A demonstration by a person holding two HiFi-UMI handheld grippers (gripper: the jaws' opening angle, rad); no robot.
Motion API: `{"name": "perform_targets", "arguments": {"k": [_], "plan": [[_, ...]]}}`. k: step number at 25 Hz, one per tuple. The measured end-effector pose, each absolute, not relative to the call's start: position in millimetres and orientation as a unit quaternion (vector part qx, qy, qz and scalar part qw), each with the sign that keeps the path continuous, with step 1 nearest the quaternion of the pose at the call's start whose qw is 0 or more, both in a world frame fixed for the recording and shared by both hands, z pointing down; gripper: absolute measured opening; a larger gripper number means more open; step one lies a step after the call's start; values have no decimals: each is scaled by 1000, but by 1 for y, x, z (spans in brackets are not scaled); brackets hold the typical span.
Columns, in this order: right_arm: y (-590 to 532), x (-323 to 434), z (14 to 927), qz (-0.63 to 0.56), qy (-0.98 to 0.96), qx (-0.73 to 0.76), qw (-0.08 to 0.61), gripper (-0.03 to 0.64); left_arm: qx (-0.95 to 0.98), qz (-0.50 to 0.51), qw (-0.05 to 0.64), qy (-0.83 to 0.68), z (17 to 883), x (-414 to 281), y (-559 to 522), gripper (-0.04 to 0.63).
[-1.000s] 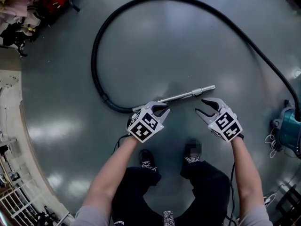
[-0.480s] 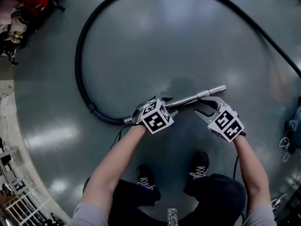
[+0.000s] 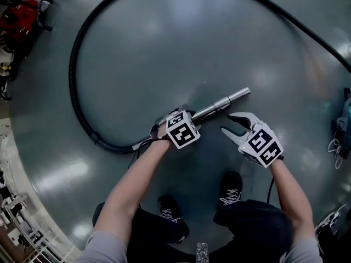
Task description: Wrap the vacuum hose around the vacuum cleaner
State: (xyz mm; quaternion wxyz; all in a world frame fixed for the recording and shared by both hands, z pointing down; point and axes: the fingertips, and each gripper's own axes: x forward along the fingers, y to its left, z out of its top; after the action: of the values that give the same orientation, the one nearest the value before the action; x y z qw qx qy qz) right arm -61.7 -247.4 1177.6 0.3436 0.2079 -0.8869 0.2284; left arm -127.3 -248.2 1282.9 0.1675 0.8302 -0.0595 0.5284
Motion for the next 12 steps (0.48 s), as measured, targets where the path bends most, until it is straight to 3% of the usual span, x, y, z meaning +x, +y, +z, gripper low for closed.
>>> {"name": "perform_targets", "arguments": {"k": [12], "plan": [[-244,-44,1185,255,-873,238,341,153,807,555,179,-91,1287,-127,-257,173]]}}
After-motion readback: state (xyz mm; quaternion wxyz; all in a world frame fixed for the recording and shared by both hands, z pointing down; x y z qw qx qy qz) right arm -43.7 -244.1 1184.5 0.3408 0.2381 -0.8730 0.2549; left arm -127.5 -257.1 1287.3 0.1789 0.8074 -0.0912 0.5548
